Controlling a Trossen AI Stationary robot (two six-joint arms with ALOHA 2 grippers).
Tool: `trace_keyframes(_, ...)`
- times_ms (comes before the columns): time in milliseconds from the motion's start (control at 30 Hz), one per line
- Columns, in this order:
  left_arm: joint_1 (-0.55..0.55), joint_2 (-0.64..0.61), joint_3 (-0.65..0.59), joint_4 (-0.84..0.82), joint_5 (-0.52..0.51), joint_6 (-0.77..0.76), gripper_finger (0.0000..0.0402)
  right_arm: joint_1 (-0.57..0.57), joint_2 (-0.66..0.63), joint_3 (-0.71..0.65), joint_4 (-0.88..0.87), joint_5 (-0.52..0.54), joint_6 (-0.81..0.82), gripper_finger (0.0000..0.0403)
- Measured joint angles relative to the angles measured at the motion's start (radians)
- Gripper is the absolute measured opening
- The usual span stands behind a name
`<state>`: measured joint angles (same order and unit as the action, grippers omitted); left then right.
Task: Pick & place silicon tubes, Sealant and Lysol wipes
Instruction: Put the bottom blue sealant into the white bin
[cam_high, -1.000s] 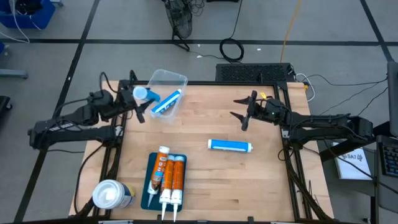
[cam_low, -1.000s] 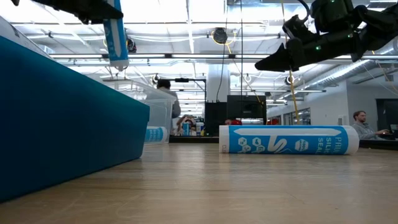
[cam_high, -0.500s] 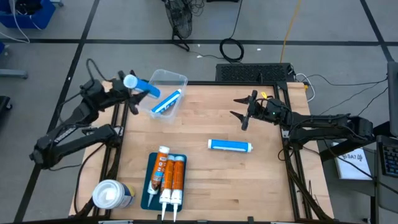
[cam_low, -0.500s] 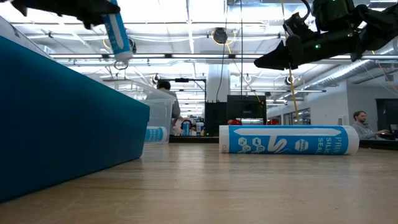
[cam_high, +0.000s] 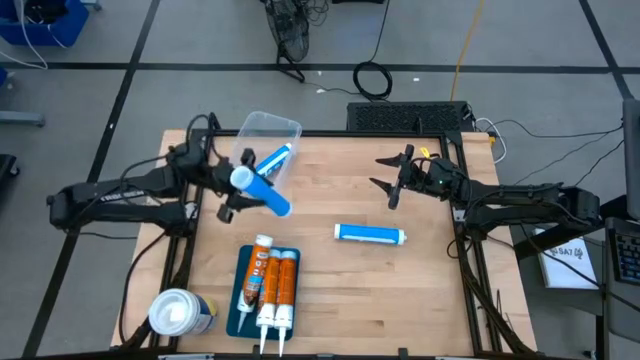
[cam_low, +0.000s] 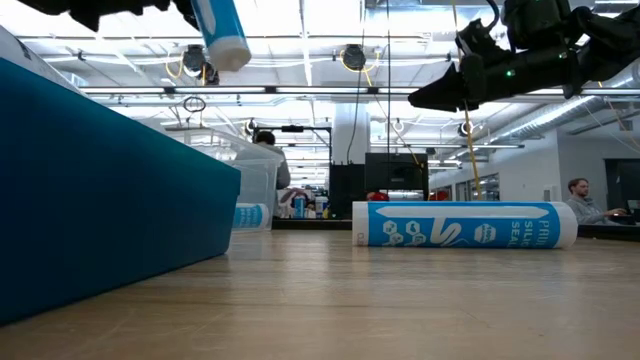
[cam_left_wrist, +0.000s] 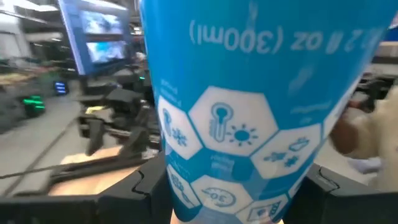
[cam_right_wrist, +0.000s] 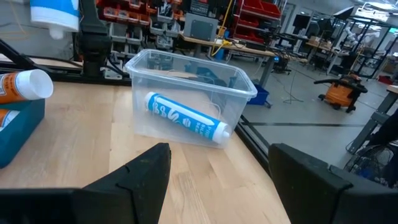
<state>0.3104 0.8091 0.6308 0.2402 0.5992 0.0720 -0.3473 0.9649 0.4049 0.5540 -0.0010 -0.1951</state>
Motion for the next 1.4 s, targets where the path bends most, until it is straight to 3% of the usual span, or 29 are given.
trace_keyframes(133, -0.032, -0.068, 0.0, 0.002, -0.164, 0.023, 0.0217, 0.0, 0.0, 0.0, 0.003, 0.0, 0.0, 0.0254)
trace_keyframes(367, -0.034, -0.162, 0.057, 0.136, -0.184, -0.038, 0.0223, 0.0, 0.0, 0.0, 0.004, 0.0, 0.0, 0.0254)
trace_keyframes(467, -0.035, -0.172, 0.115, 0.11, -0.261, -0.02, 0.0215, 0.0, 0.0, 0.0, 0.01, 0.0, 0.0, 0.0254)
trace_keyframes(767, -0.035, -0.101, 0.395, -0.435, -0.774, 0.086, 0.0215, 0.0, 0.0, 0.0, 0.012, 0.0, 0.019, 0.0254)
trace_keyframes(900, -0.033, -0.043, 0.422, -0.58, -1.062, 0.07, 0.0215, 0.0, 0.0, 0.0, 0.012, 0.0, 0.019, 0.0254)
trace_keyframes(967, -0.02, -0.015, 0.415, -0.63, -1.149, 0.05, 0.0215, 0.0, 0.0, 0.0, 0.015, 0.0, 0.019, 0.0254)
trace_keyframes(1400, 0.082, 0.248, 0.377, -0.719, -1.113, -0.081, 0.0215, 0.0, 0.0, 0.0, 0.026, 0.0, 0.019, 0.0254)
